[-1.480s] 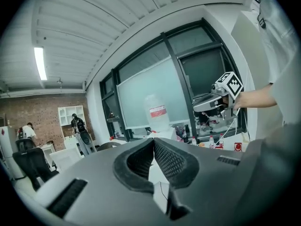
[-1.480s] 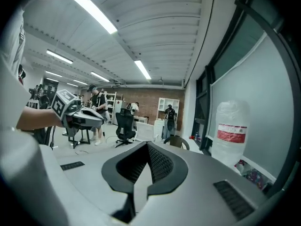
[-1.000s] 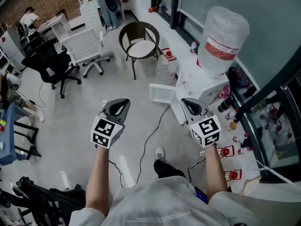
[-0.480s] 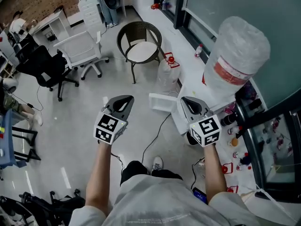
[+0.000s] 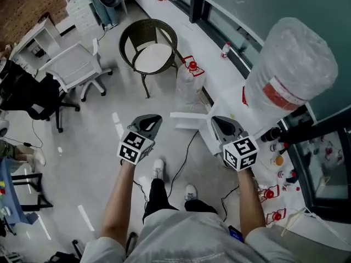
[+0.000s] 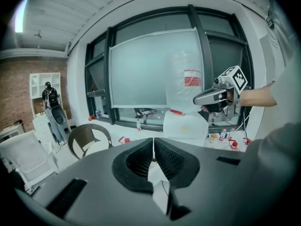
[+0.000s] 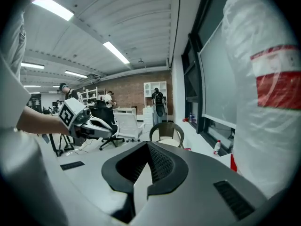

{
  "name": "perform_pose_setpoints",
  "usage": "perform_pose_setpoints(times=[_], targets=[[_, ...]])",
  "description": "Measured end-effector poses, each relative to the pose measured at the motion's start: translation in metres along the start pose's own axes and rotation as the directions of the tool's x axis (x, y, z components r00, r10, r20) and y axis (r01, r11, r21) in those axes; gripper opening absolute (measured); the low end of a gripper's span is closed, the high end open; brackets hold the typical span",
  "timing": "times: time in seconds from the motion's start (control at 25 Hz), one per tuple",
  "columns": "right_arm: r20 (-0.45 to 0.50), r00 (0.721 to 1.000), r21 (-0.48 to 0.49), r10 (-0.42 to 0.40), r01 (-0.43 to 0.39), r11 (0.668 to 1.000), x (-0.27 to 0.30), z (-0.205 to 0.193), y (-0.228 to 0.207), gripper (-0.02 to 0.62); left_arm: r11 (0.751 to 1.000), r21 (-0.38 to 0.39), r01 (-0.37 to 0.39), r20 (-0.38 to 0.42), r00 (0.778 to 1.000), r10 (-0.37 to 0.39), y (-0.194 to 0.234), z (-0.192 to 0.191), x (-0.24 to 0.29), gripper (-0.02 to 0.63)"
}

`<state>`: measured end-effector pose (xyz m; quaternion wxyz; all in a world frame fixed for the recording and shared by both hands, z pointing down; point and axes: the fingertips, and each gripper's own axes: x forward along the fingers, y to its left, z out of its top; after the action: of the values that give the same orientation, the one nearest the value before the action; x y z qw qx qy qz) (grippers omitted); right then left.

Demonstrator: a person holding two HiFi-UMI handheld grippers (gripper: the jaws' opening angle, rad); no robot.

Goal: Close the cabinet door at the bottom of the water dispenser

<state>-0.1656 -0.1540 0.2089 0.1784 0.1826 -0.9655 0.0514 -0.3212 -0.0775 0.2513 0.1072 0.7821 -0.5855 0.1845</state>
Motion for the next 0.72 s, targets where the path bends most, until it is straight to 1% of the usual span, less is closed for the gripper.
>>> perform_pose_setpoints(times=[0.12, 0.2, 0.28, 0.4, 0.52, 0.64, 0.72], targets=[[-0.066, 0.995, 0.046, -0.071, 0.074, 0.996, 0.04, -0.021, -0.02, 0.025, 0.997, 0.017, 0.079, -0.033, 0.996, -0.079, 0.032, -0.03, 0.044, 0.03], [-0.115, 0.985, 0.045, -0.126, 0.132, 0.99, 0.068, -0.04, -0.032, 0.025, 0.99, 0.015, 0.138, -0.073, 0.988, -0.136, 0.053, -0.055, 0.072, 0.099], [-0.147, 0.975, 0.053, -0.166, 0.175, 0.983, 0.097, -0.06, -0.043, 0.025, 0.981, 0.018, 0.195, -0.118, 0.974, -0.192, 0.072, -0.079, 0.101, 0.126], [-0.198, 0.96, 0.103, -0.199, 0.222, 0.97, 0.14, -0.095, -0.055, 0.025, 0.962, 0.01, 0.272, -0.161, 0.95, -0.267, 0.096, -0.113, 0.147, 0.132], [-0.259, 0.943, 0.137, -0.208, 0.249, 0.959, 0.183, -0.132, -0.06, 0.025, 0.941, -0.006, 0.339, -0.192, 0.923, -0.334, 0.113, -0.15, 0.189, 0.141], [-0.314, 0.924, 0.164, -0.216, 0.277, 0.947, 0.211, -0.175, -0.065, 0.025, 0.913, -0.028, 0.406, -0.242, 0.884, -0.4, 0.11, -0.196, 0.222, 0.158], [-0.328, 0.92, 0.196, -0.215, 0.289, 0.937, 0.229, -0.206, -0.075, 0.025, 0.902, -0.048, 0.428, -0.265, 0.866, -0.425, 0.106, -0.227, 0.247, 0.166]])
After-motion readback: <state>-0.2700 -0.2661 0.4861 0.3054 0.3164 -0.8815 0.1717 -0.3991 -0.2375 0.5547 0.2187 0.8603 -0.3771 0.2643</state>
